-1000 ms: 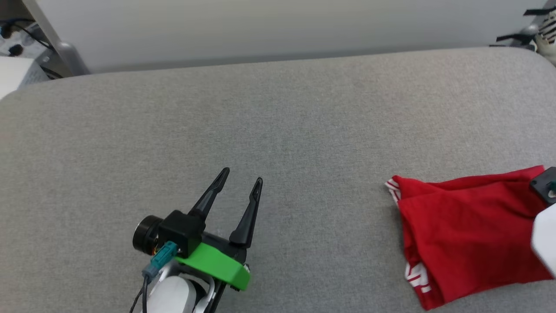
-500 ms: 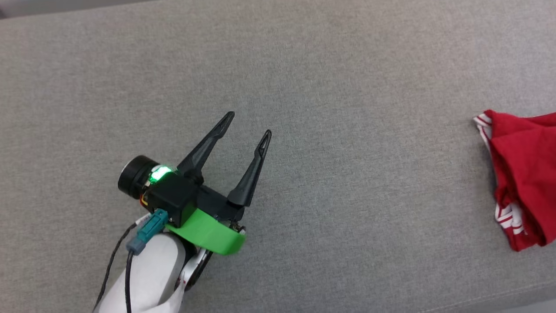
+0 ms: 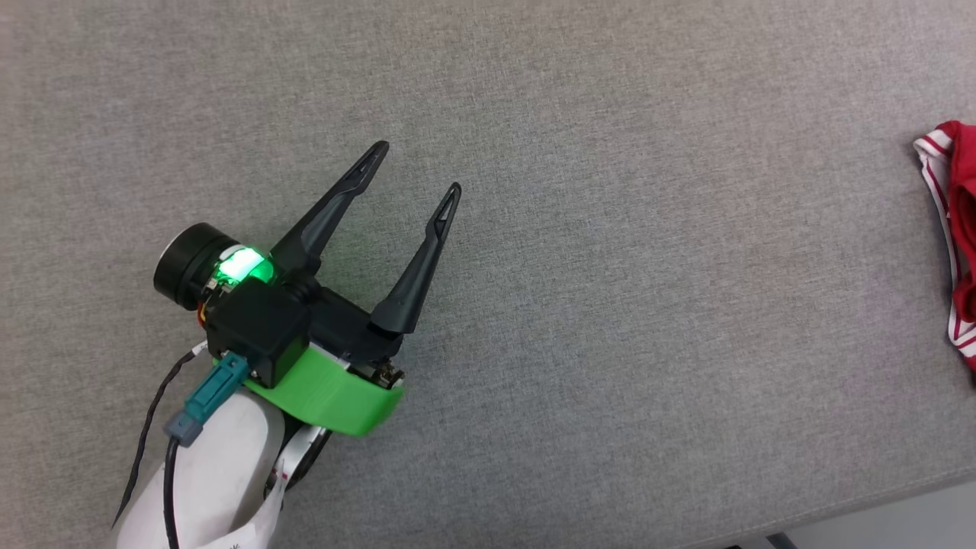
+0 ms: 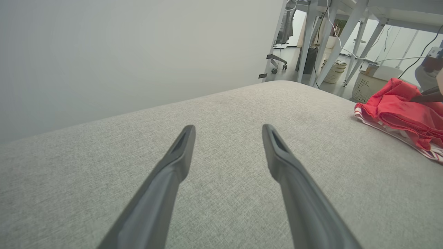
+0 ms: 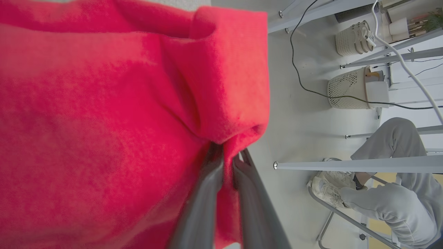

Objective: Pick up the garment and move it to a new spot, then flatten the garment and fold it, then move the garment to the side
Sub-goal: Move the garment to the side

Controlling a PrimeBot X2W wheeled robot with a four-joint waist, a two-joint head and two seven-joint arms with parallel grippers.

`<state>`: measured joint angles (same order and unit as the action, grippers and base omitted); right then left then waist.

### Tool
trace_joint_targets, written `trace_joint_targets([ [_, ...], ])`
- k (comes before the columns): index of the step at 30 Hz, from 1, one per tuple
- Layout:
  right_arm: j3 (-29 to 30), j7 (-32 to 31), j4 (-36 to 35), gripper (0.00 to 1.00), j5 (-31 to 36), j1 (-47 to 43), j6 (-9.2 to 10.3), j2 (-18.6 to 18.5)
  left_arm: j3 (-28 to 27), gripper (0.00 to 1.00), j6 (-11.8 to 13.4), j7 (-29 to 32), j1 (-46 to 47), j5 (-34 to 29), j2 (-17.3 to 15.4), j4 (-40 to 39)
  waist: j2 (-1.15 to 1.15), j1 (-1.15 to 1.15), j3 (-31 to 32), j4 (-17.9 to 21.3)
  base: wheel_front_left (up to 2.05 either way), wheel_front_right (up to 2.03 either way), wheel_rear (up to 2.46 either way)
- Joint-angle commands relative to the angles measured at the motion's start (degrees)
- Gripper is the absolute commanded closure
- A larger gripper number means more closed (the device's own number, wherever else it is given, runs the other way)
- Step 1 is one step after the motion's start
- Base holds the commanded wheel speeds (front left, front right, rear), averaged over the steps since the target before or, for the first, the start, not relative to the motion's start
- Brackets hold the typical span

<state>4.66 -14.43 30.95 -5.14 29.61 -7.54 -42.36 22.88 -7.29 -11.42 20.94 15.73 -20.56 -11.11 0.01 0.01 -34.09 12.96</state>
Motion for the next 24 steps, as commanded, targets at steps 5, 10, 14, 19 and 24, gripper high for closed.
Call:
trace_joint_targets([
  [5, 2.43, 0.27, 1.83, 1.0, 3.57, 2.39, 0.05, 2.52, -0.17, 0.0, 0.42, 0.01, 0.86, 0.31, -0.48, 0.05, -0.01, -0.01, -0.63, 0.36, 0.0, 0.0, 0.0],
  [10, 5.45, -0.56, 1.85, 0.0, 5.49, 2.3, 0.05, 3.65, -0.19, 0.0, 0.7, -1.05, 0.39, 0.89, 0.12, 1.87, -0.01, -0.01, 2.19, -0.26, 0.0, 0.0, 0.0],
  [14, 7.53, -1.75, 0.21, 0.0, 6.61, 0.88, 0.05, 3.58, -0.22, 0.0, 1.06, -2.3, -0.81, 1.53, 1.35, 4.29, -0.01, -0.01, 6.53, -1.13, 0.0, 0.0, 0.0],
  [19, 7.68, -2.8, -5.23, 0.0, 6.41, -1.34, 0.05, 4.62, -1.24, 0.0, 1.76, -3.23, -3.24, 2.41, 2.71, 7.35, -0.01, -0.01, 12.84, -2.31, 0.0, 0.0, 0.0],
  [24, 5.46, -3.47, -14.57, 0.0, 3.87, -4.01, 0.05, 7.65, -3.24, 0.0, 2.51, -3.52, -6.79, 3.5, 4.07, 10.14, -0.01, -0.01, 19.43, -4.12, 0.0, 0.0, 0.0],
])
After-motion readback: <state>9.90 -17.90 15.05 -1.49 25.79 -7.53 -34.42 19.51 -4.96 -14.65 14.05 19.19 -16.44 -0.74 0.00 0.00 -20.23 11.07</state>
